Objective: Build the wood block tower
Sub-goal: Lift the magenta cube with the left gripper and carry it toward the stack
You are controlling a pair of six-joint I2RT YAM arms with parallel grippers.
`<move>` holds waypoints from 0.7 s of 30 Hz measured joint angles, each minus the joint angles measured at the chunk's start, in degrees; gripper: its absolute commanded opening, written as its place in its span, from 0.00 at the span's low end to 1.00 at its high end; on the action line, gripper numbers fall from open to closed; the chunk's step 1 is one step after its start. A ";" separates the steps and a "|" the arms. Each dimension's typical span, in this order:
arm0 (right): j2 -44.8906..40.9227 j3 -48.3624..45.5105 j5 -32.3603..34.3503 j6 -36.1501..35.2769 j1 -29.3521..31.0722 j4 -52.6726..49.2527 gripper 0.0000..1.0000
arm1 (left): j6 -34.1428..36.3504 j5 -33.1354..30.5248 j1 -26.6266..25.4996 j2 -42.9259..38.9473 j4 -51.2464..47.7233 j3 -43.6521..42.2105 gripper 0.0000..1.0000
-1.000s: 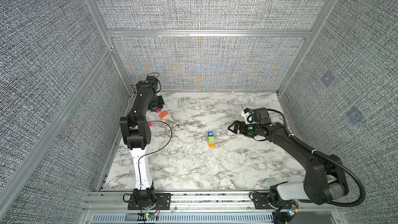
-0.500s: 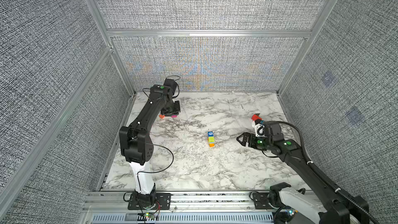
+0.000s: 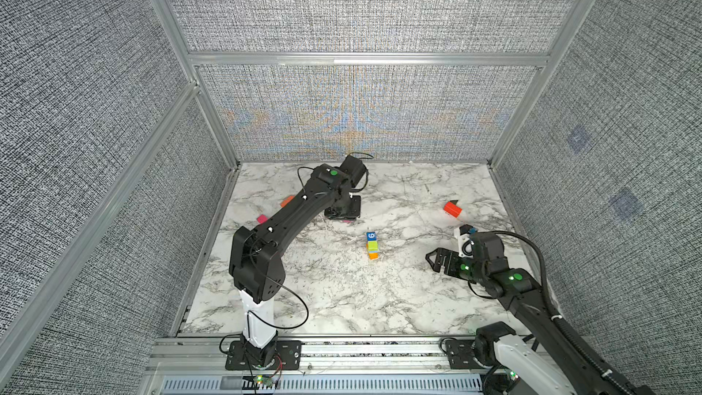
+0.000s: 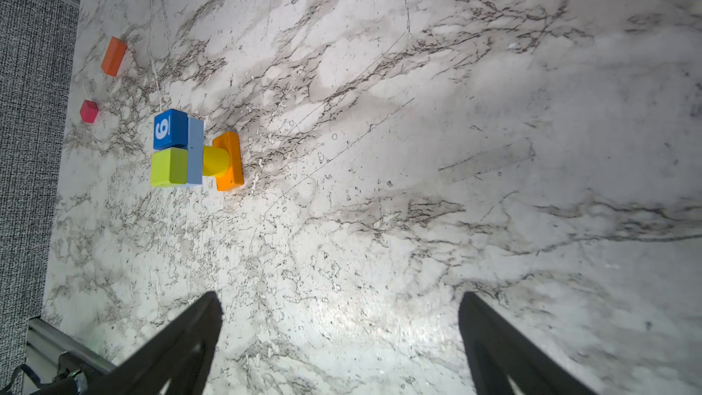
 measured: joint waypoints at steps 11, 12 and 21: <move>1.99 -0.74 3.02 1.01 -0.33 1.03 0.99 | -6.60 -1.31 -5.25 3.45 2.97 -0.33 0.29; 2.01 -0.94 3.21 1.14 -0.37 1.09 0.99 | -7.13 -1.31 -5.55 3.80 3.17 -0.44 0.29; 2.64 -1.55 5.38 2.29 -0.72 1.27 0.99 | -12.46 -1.46 -6.78 7.89 4.50 0.20 0.28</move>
